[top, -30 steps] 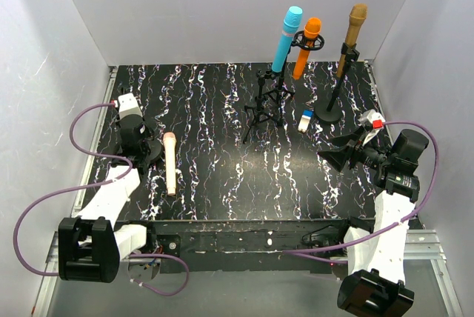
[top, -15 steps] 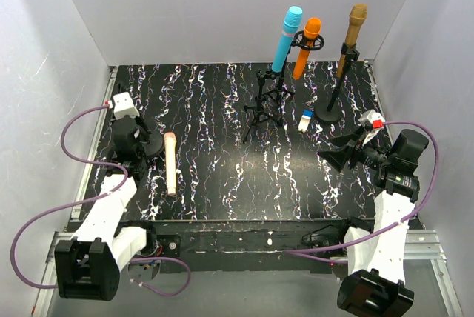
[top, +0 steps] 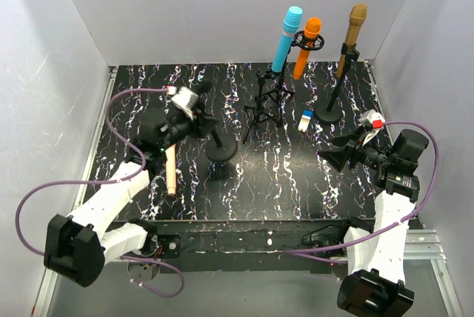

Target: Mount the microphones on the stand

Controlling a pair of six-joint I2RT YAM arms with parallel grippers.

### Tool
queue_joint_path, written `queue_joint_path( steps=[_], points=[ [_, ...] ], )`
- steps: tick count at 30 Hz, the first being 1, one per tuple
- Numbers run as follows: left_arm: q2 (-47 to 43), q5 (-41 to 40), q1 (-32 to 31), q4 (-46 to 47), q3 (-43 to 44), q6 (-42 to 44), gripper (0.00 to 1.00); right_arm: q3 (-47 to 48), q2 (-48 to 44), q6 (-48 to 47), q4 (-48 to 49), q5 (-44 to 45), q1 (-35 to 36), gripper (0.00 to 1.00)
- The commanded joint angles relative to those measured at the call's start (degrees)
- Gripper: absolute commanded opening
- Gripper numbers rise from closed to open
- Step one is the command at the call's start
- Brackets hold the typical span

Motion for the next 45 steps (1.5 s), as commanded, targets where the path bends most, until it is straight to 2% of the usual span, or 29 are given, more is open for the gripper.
queue_joint_path(
  steps=[1, 9, 15, 21, 22, 24, 25, 27, 29, 34, 38, 41, 45],
  points=[
    [2.87, 5.84, -7.02, 1.74, 3.57, 2.87, 0.00, -0.18, -0.43, 0.55, 2.05, -0.69, -0.28, 0.69],
    [10.35, 0.66, -18.10, 0.78, 4.89, 11.30, 0.00, -0.26, -0.17, 0.55, 2.14, -0.69, -0.45, 0.69],
    [14.22, -1.97, -21.62, 2.01, 4.63, 15.70, 0.00, -0.35, -0.08, 0.55, 2.23, -0.69, -0.37, 0.69],
    [13.69, -6.02, -22.94, 5.09, 1.29, 16.58, 0.00, -0.35, 0.00, 0.47, 2.23, -0.69, -0.54, 0.69],
    [13.26, -6.46, -23.12, 4.91, 1.03, 16.41, 0.03, -0.35, -0.08, 0.55, 2.23, -0.69, -0.46, 0.69],
    [12.29, -8.12, -23.03, 4.39, 0.41, 15.53, 0.18, -0.35, -0.08, 0.55, 2.23, -0.69, -0.46, 0.69],
    [11.68, -8.65, -23.03, 4.04, 0.32, 15.18, 0.22, -0.35, 0.00, 0.55, 2.23, -0.69, -0.54, 0.69],
    [10.36, -10.06, -23.12, 2.89, -0.20, 14.47, 0.37, -0.35, 0.01, 0.55, 2.23, -0.78, -0.54, 0.69],
    [9.13, -10.50, -23.12, 1.93, -0.38, 14.03, 0.47, -0.44, 0.18, 0.38, 2.23, -0.69, -0.54, 0.69],
    [5.62, -12.96, -23.12, -0.80, -0.99, 12.19, 0.66, -0.44, 0.18, 0.55, 2.32, -0.60, -0.46, 0.69],
    [0.70, -17.35, -23.03, -5.18, -0.82, 10.08, 0.81, -0.44, 0.27, 0.47, 2.23, -0.52, -0.46, 0.69],
    [-4.39, -21.48, -22.94, -9.49, -1.08, 8.32, 0.96, -0.44, 0.18, 0.47, 2.23, -0.43, -0.46, 0.69],
    [-11.43, -24.65, -22.86, -13.62, -1.88, 5.16, 0.98, -0.26, 0.44, 0.38, 2.05, -0.34, -0.46, 0.69]
  ],
)
